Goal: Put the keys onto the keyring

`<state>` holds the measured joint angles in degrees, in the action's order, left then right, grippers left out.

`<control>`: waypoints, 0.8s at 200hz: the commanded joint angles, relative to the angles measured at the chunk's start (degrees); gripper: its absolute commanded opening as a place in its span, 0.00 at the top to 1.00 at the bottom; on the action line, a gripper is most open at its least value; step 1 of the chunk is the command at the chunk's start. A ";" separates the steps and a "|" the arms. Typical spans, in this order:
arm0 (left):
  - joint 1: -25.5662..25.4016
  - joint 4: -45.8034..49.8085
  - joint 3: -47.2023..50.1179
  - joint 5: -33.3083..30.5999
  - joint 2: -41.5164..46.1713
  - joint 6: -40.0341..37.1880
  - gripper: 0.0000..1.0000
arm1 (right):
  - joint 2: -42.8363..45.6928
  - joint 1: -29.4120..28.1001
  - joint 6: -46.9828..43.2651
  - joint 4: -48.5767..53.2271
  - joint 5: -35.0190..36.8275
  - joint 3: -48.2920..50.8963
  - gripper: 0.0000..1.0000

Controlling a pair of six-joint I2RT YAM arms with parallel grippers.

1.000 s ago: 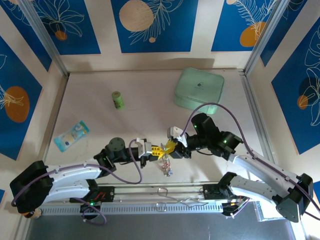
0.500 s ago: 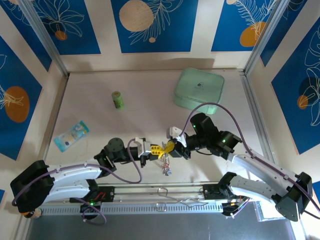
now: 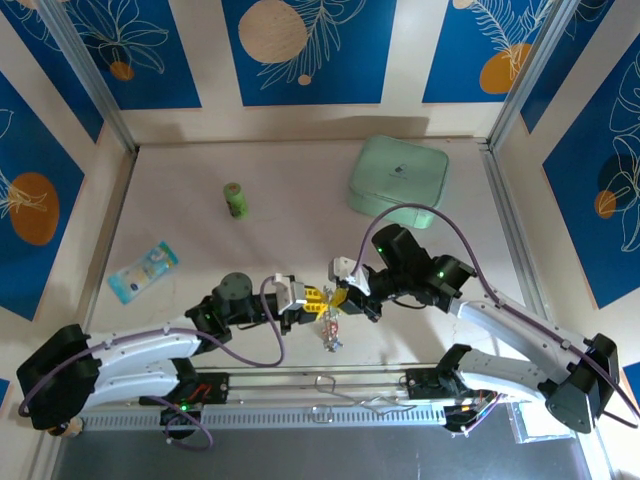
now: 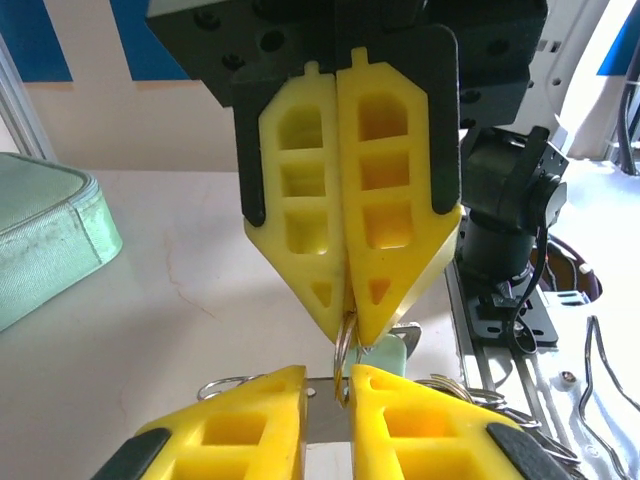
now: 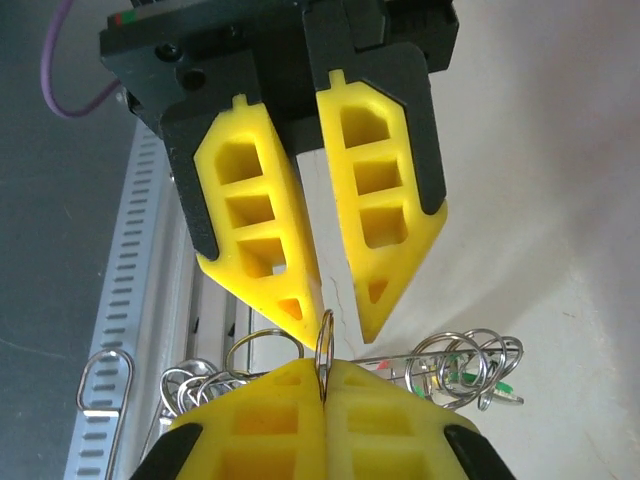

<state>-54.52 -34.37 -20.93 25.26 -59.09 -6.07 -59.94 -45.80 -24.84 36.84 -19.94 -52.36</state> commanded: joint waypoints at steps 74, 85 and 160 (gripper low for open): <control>-0.15 5.81 -4.65 2.41 -0.19 -3.86 0.89 | -5.99 -6.05 -7.49 8.10 6.31 -9.31 1.00; -0.15 6.41 -4.90 2.60 0.01 -3.87 0.93 | -6.48 -6.64 -7.72 8.74 7.31 -9.81 1.00; -0.23 5.95 -4.04 2.31 1.09 -3.68 1.00 | 1.17 -0.86 0.93 1.92 1.28 -2.87 0.75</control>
<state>-54.52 -26.41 -23.51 26.96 -58.92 -9.54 -61.78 -48.12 -28.14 41.34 -13.82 -57.19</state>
